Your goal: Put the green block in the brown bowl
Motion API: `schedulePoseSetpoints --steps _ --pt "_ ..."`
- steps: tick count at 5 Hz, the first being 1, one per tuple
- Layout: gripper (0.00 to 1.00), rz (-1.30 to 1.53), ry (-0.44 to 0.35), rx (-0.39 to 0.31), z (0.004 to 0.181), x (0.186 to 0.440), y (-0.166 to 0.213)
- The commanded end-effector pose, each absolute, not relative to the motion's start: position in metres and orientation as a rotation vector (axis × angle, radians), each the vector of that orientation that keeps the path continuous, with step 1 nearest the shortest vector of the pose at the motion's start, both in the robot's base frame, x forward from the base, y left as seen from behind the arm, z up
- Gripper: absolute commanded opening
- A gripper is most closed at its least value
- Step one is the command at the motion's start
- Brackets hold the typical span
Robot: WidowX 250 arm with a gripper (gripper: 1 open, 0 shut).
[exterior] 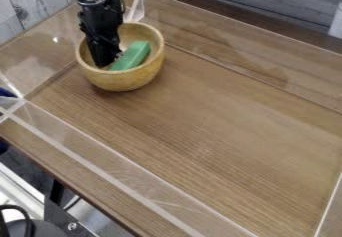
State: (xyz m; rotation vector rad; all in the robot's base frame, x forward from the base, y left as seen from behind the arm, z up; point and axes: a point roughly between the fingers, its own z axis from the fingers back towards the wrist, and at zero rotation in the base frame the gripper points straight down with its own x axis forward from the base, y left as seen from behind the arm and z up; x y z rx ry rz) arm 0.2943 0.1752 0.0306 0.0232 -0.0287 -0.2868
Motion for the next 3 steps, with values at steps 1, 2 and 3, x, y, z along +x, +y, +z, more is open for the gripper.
schedulePoseSetpoints --steps 1,2,3 --pt "0.0 -0.295 -0.068 0.088 0.0575 0.3045 0.1761" --pt "0.0 -0.294 -0.056 0.106 0.0626 0.3077 0.1747" --pt "0.0 -0.301 -0.043 0.103 0.0612 0.3061 0.1734"
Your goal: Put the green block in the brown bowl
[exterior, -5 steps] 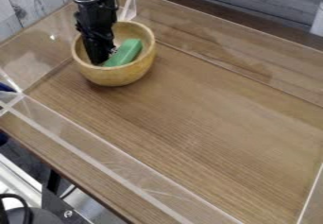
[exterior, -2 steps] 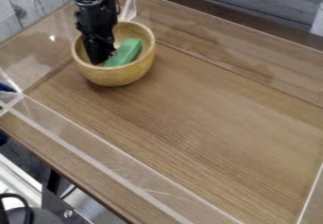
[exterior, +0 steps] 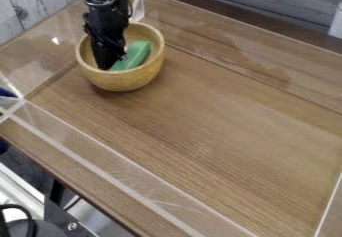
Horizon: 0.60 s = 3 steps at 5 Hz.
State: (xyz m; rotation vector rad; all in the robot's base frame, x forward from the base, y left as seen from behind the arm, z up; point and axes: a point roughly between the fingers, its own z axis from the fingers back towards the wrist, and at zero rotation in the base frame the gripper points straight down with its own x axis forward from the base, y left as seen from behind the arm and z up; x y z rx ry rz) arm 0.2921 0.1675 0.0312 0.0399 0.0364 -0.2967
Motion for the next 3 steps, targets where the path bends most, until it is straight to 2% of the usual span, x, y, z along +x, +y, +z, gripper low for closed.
schedulePoseSetpoints --steps 1,3 --pt "0.0 -0.309 -0.03 0.099 0.0597 0.3046 0.1721" --pt "0.0 -0.312 -0.049 0.098 0.0558 0.3093 0.1697"
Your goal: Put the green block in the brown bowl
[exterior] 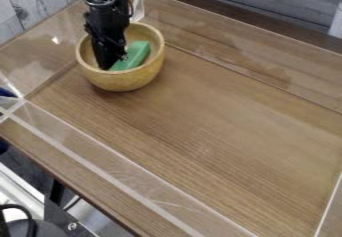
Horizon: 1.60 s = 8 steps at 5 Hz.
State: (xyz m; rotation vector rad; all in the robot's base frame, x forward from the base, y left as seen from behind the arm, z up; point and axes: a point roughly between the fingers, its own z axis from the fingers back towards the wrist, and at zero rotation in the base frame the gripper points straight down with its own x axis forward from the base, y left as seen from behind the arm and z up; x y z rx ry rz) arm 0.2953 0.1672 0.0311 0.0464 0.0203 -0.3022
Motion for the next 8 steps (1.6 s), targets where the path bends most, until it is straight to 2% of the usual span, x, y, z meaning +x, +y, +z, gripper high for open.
schedulePoseSetpoints --steps 1,5,7,8 --pt "0.0 -0.284 -0.058 0.088 0.054 0.308 0.172" --pt "0.0 -0.251 -0.11 0.067 0.044 0.311 0.174" --pt "0.0 -0.247 -0.105 0.063 0.047 0.313 0.169" --pt "0.0 -0.242 -0.104 0.083 0.046 0.313 0.163"
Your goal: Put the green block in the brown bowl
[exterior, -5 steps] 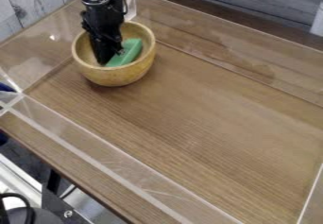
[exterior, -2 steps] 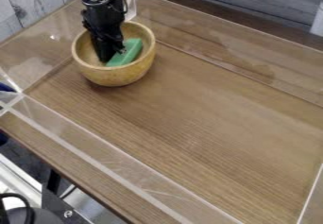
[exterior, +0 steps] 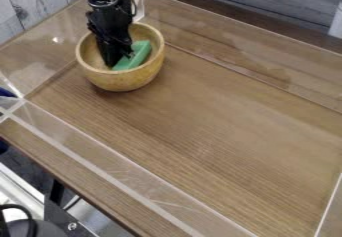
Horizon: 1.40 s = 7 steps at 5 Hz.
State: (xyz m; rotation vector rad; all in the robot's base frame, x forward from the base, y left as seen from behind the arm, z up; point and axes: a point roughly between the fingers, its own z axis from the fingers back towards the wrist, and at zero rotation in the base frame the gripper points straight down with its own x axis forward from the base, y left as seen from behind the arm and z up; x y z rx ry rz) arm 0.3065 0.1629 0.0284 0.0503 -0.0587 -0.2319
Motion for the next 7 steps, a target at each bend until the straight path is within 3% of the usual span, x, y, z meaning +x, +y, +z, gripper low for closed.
schedulePoseSetpoints --steps 1,5,6,7 --pt "0.0 -0.238 -0.102 0.103 0.046 0.314 0.157" --pt "0.0 -0.205 -0.11 0.058 0.045 0.329 0.16" --pt "1.0 -0.2 -0.123 0.059 0.045 0.327 0.156" --pt "1.0 -0.195 -0.137 0.06 0.045 0.326 0.152"
